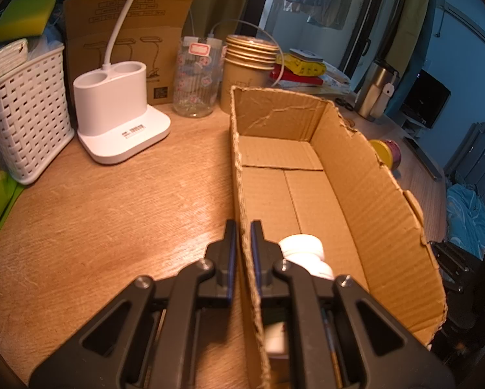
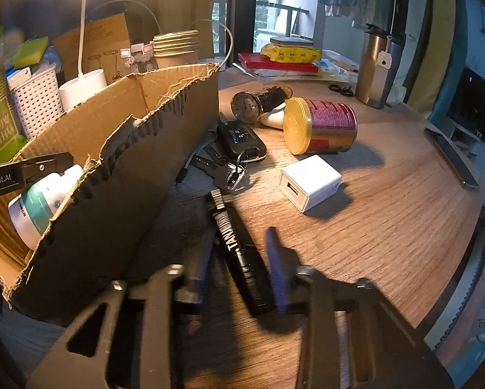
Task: Organize rigid objects
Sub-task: 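Move the right gripper to the black flashlight and grasp it, then lift the flashlight and lower it into the box with the right gripper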
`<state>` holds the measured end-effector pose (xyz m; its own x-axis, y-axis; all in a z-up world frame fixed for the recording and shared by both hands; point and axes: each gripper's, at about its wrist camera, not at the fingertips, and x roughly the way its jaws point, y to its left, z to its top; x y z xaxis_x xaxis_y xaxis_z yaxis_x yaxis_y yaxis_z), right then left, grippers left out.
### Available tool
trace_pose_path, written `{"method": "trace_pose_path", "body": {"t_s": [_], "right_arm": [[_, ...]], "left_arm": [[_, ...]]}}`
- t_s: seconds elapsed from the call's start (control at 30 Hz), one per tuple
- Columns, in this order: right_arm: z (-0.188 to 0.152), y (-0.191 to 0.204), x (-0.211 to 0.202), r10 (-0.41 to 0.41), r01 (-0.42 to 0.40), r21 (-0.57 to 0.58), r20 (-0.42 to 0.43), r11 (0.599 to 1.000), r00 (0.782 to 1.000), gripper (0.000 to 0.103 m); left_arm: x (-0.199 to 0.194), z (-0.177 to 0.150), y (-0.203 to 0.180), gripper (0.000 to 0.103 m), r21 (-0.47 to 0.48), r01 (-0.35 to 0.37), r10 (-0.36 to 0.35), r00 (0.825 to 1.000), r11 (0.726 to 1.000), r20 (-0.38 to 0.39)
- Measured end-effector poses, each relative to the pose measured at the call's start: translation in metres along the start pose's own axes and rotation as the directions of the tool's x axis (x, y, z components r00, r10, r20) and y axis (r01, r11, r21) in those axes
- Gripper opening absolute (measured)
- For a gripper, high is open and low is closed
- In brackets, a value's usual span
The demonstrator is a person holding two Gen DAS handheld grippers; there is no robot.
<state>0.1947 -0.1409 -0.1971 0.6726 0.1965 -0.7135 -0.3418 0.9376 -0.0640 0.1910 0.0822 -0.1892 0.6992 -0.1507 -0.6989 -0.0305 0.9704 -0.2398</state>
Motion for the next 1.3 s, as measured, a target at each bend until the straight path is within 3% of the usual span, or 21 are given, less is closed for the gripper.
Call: {"method": "trace_pose_path", "body": {"t_s": [0.07,1.3], "right_arm": [[0.000,-0.001,0.000,-0.001,0.001,0.000,0.001,1.000,1.000,0.022],[0.029,-0.004,-0.073,-0.003,0.005,-0.009,0.190,1.000,0.982,0.021]], "left_arm": [[0.000,0.000,0.000,0.009,0.000,0.000,0.000,1.000,1.000,0.000],[0.000,0.000,0.000,0.009,0.001,0.000,0.000,1.000,1.000,0.000]]}}
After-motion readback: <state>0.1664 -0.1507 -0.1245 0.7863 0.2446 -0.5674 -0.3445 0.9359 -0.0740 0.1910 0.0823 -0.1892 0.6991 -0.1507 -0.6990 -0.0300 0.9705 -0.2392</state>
